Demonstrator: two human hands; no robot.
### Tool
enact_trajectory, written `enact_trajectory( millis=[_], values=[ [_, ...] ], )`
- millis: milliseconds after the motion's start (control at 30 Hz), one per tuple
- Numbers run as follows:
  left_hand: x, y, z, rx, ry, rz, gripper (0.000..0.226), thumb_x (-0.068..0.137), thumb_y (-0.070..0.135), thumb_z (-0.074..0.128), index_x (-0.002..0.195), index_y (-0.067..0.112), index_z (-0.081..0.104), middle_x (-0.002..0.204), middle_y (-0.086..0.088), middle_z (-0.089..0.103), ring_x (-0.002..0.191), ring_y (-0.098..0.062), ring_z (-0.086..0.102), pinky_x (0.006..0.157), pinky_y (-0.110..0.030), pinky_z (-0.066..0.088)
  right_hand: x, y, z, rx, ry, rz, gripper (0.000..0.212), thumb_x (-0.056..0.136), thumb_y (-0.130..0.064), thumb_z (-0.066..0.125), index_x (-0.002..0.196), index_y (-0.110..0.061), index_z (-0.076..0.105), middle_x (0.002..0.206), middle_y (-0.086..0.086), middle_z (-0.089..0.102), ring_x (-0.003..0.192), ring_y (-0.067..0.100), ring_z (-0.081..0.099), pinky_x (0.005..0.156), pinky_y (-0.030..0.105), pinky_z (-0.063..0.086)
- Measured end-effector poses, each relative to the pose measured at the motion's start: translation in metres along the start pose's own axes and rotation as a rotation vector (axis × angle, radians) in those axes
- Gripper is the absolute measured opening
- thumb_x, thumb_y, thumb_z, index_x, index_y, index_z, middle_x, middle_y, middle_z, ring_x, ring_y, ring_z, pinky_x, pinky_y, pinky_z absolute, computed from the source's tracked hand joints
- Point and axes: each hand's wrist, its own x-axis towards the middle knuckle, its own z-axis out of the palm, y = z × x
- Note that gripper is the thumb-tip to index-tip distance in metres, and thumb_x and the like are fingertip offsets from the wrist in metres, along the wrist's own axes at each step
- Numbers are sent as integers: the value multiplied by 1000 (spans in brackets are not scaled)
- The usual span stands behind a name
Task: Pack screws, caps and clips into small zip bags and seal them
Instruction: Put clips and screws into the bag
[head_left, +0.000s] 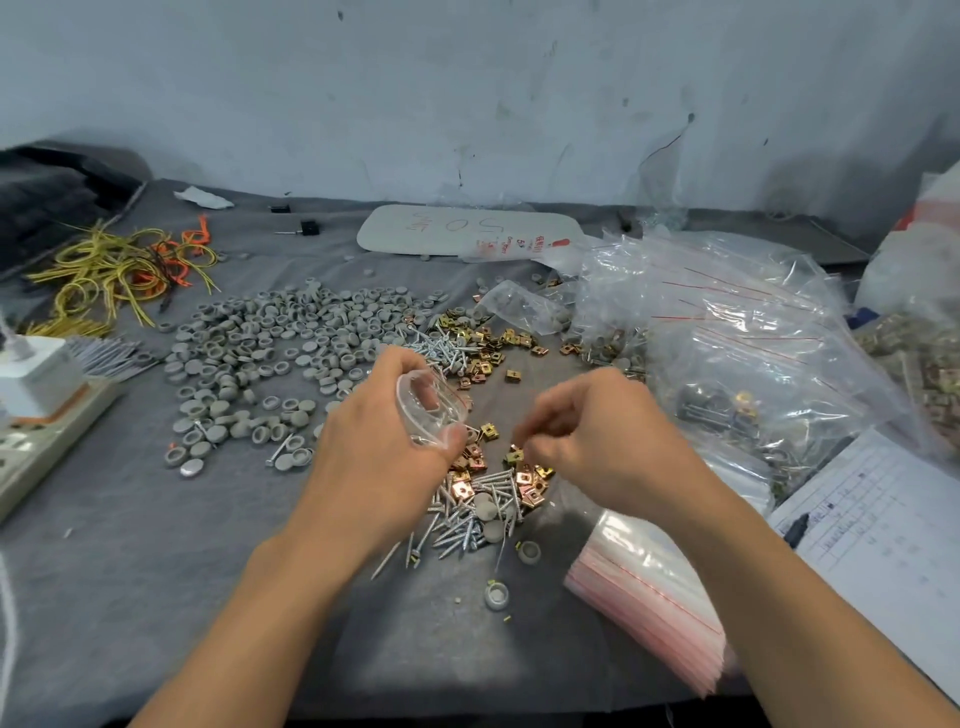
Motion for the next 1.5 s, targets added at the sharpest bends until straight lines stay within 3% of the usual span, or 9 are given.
enact_trajectory(
  millis=[100, 200, 467, 600, 700, 867, 1167, 1300, 1500],
  values=[
    [0, -1, -1, 44, 11, 5, 48, 81, 36, 82, 100, 45, 40, 95, 18, 62, 76, 1, 56, 58, -15, 32, -7, 1, 5, -292, -190, -3, 8, 73, -33, 86, 77, -33, 79, 66, -21, 71, 64, -1, 68, 63, 27, 61],
    [0, -1, 1, 80, 3, 15, 47, 81, 39, 82, 101, 43, 40, 96, 16, 61, 77, 0, 55, 59, -16, 31, -14, 0, 12, -431, -327, -20, 21, 65, -43, 86, 81, -32, 77, 71, -15, 73, 67, 4, 67, 59, 28, 58],
    [1, 0, 5, 106, -21, 43, 46, 81, 40, 79, 101, 43, 39, 94, 17, 59, 78, 7, 49, 60, -11, 29, -16, 0, 19, -513, -328, -99, 18, 63, -25, 77, 81, -28, 74, 74, -10, 71, 71, 13, 67, 57, 24, 53],
    [0, -1, 6, 122, -28, 48, 47, 79, 39, 81, 102, 42, 40, 94, 16, 60, 76, -2, 50, 60, -11, 30, -10, 5, 11, -365, -287, -91, 18, 61, -20, 77, 78, -28, 73, 70, -14, 71, 63, 2, 65, 57, 25, 57],
    [-2, 0, 11, 136, -59, 41, 49, 77, 42, 81, 102, 43, 39, 96, 12, 61, 82, -11, 56, 61, -25, 37, -1, 7, 1, -99, -136, -55, 19, 64, -15, 81, 75, -30, 74, 70, -20, 72, 56, -3, 62, 53, 14, 48],
    [-5, 5, 18, 132, -105, 72, 48, 77, 48, 77, 102, 47, 36, 91, 13, 58, 83, -12, 55, 58, -23, 33, 3, -5, 3, 360, 42, -89, 23, 65, -7, 87, 77, -24, 77, 73, -4, 76, 59, 6, 63, 58, 27, 53],
    [-2, 6, 13, 60, -100, 47, 48, 75, 42, 79, 102, 45, 39, 88, 11, 62, 72, -3, 50, 55, -22, 33, 5, -25, 30, 434, 101, -78, 13, 76, -7, 79, 76, -20, 80, 66, -4, 76, 58, 11, 71, 55, 27, 56],
    [2, -2, 7, 71, 3, 26, 37, 88, 35, 73, 99, 43, 39, 91, 12, 63, 74, -2, 52, 56, -21, 32, 8, -18, 19, 201, 201, -61, 14, 79, -15, 81, 71, -26, 78, 62, -13, 72, 55, -1, 65, 53, 15, 50],
    [4, -10, 0, 82, 58, -26, 33, 90, 30, 71, 100, 40, 41, 90, 10, 64, 77, -11, 56, 63, -34, 35, -1, -21, 39, -407, -169, -44, 15, 83, -39, 76, 93, -28, 75, 84, -5, 74, 81, 21, 68, 69, 31, 55]
  ],
)
